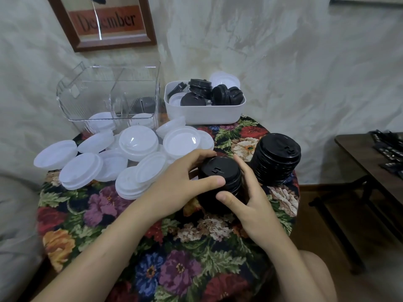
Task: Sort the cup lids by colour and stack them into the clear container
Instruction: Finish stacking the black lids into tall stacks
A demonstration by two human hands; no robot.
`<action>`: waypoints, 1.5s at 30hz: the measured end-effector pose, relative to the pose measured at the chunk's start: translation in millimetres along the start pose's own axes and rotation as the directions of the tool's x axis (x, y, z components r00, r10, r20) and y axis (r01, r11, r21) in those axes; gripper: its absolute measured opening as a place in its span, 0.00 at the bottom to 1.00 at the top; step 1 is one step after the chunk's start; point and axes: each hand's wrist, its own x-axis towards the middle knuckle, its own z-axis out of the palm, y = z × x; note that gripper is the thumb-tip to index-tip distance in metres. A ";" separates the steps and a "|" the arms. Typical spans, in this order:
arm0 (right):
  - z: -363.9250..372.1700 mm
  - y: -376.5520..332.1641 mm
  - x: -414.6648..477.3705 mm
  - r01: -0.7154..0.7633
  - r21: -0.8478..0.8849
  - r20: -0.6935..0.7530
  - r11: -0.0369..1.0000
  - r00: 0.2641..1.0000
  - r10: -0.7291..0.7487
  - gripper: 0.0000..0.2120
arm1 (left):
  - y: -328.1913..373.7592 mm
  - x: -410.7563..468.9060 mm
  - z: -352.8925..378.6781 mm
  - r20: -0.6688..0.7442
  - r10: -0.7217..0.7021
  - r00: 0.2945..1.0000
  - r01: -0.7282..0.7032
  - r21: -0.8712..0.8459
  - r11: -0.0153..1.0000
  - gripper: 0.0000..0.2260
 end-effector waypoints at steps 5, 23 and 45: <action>-0.2 -1.2 -0.4 0.012 0.001 0.002 1.000 1.000 -0.012 0.39 | -2.0 0.7 0.1 0.008 -0.001 1.000 0.001 -0.001 1.000 0.28; -4.5 -6.3 3.7 0.020 0.065 0.016 0.998 1.000 -0.021 0.29 | -4.5 -15.3 7.8 0.037 0.060 0.998 -0.063 0.081 0.995 0.32; -18.6 -25.0 26.0 0.008 -0.054 0.196 0.998 0.981 0.003 0.34 | -12.5 -12.9 9.4 0.024 0.067 0.997 -0.069 0.111 0.991 0.36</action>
